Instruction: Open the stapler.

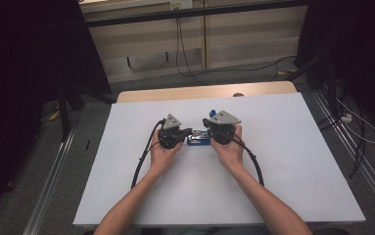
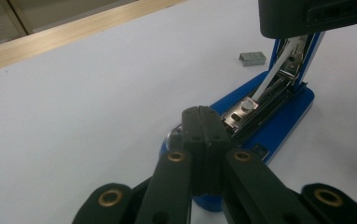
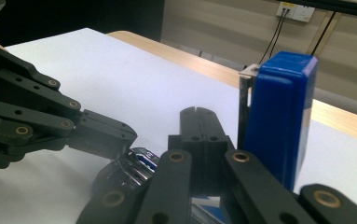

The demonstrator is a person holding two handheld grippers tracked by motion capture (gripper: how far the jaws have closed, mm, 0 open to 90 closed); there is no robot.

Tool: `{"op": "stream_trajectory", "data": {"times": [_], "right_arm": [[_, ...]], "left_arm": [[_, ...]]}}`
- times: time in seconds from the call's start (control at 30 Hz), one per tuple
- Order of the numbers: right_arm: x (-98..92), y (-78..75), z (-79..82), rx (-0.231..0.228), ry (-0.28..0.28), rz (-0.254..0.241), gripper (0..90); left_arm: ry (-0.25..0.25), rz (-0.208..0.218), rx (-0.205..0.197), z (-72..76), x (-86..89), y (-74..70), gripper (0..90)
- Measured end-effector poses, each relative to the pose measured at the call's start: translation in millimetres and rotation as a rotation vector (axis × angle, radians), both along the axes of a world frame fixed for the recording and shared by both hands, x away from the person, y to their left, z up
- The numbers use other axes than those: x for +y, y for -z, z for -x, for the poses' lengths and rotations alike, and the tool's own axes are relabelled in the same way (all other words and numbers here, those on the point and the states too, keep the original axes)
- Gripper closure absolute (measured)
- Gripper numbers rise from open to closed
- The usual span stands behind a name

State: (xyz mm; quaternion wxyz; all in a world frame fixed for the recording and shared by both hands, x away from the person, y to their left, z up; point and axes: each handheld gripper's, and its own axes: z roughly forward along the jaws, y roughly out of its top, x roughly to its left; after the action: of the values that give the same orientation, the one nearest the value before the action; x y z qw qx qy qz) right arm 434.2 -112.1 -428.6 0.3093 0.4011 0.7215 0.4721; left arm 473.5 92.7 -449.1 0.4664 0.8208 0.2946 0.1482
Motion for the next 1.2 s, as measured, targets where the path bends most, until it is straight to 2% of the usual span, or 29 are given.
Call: {"op": "stream_trajectory", "data": {"times": [0.63, 0.87, 1.07, 1.2], "right_arm": [[-4.3, -1.8, 4.1, -0.015, 0.006, -0.006, 90.0], [-12.8, -4.9, 5.3, -0.012, 0.016, -0.015, 90.0], [-14.9, -5.1, 5.7, -0.014, 0.015, -0.007, 90.0], [-16.5, -5.5, 6.7, -0.022, 0.017, 0.022, 90.0]], "left_arm": [[0.002, 0.014, 0.009, -1.0, 1.5, 0.7, 90.0], [0.005, 0.014, 0.011, -1.2, 1.8, 0.6, 90.0], [0.005, 0.013, 0.011, -1.2, 1.8, 0.6, 90.0], [0.003, 0.012, 0.009, -1.0, 1.6, 0.6, 90.0]]}}
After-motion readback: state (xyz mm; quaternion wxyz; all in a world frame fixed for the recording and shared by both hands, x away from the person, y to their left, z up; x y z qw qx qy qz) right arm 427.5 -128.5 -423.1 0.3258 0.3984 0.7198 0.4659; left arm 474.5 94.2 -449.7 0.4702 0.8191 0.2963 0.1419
